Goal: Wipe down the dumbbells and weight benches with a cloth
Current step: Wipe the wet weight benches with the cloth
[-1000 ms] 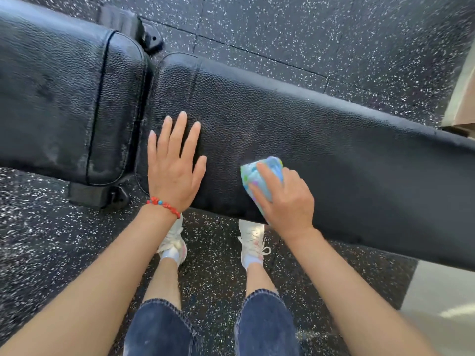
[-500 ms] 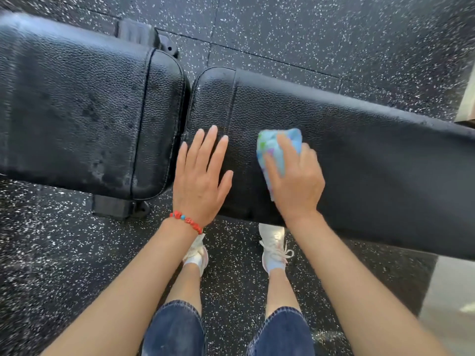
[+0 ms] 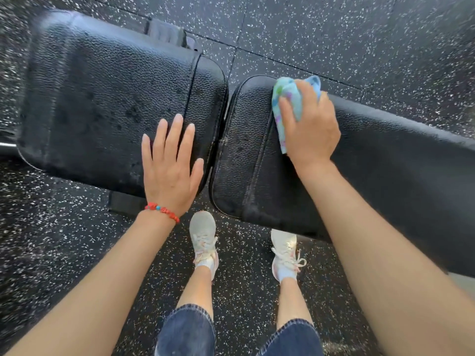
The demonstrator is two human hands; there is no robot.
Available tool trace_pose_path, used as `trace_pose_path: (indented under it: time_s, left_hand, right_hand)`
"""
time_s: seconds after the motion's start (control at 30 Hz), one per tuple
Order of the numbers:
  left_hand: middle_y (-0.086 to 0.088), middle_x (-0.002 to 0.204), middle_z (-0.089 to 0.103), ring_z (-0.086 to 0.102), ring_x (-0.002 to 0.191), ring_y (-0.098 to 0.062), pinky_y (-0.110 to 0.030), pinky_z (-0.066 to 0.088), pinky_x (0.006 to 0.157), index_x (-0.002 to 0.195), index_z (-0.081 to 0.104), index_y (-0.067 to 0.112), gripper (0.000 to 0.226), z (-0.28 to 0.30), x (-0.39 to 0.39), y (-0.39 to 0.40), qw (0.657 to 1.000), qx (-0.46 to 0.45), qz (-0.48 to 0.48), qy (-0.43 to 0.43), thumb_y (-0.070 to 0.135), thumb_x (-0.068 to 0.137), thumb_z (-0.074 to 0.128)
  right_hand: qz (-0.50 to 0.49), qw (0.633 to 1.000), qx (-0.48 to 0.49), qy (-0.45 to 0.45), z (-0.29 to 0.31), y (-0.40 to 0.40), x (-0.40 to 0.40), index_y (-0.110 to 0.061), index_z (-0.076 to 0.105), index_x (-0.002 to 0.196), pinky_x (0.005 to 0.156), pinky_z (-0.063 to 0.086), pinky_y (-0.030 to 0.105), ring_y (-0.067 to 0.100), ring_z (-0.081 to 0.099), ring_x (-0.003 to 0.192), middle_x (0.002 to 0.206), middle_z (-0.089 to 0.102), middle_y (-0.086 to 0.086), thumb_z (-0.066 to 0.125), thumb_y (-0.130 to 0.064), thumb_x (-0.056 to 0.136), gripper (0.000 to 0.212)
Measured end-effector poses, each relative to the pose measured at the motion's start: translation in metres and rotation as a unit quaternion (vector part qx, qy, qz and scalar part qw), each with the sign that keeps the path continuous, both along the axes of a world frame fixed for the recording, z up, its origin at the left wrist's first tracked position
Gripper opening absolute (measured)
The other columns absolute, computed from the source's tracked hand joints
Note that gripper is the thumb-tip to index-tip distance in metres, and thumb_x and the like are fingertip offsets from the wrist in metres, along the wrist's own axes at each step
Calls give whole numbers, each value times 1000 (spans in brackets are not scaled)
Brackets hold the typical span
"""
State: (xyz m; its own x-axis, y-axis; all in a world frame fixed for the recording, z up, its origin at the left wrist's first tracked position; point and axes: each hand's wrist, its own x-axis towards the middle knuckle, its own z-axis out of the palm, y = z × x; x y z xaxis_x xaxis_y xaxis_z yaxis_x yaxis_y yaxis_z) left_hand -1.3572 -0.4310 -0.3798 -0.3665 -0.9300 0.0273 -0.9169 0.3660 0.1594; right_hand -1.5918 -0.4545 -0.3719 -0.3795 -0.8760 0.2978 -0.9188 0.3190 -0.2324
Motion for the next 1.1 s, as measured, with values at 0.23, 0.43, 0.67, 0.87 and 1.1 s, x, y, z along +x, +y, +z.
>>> trace_pose_path:
  time_s: [0.23, 0.43, 0.67, 0.87, 1.1]
  left_hand:
    - [-15, 148, 34, 26, 136, -34, -55, 17, 110, 140, 38, 8, 53, 2, 0, -1, 1000, 14, -4, 22, 27, 91, 42]
    - [-16, 147, 35, 26, 137, -33, -53, 17, 110, 139, 40, 5, 51, 10, 18, -3, 998, 24, 6, 65, 25, 92, 42]
    - [-19, 146, 35, 27, 135, -37, -57, 17, 109, 139, 38, 4, 51, 11, 61, -11, 995, 10, 83, 47, 25, 92, 43]
    - [-18, 148, 33, 24, 136, -37, -59, 17, 108, 140, 35, 4, 54, 5, 71, -14, 995, 36, 93, 27, 28, 92, 39]
    - [-16, 149, 32, 22, 137, -34, -55, 16, 110, 141, 34, 6, 54, 8, 77, -15, 995, 53, 80, 35, 29, 92, 38]
  right_hand:
    - [125, 992, 20, 22, 0, 65, 56, -19, 56, 107, 47, 42, 31, 24, 52, 57, 72, 57, 8, 57, -34, 87, 25]
    - [191, 978, 42, 65, 4, 44, 50, -16, 67, 99, 46, 41, 30, 26, 50, 55, 68, 55, 8, 51, -37, 91, 28]
    - [64, 997, 26, 32, 3, -17, 54, -15, 64, 105, 50, 47, 31, 28, 57, 63, 75, 60, 12, 54, -36, 87, 29]
    - [188, 979, 69, 46, 4, 80, 102, -20, 52, 108, 46, 36, 31, 23, 46, 53, 66, 50, 6, 44, -38, 94, 24]
    - [129, 985, 73, -83, 20, 64, 106, -24, 48, 115, 51, 42, 29, 23, 54, 65, 77, 56, 7, 47, -40, 89, 31]
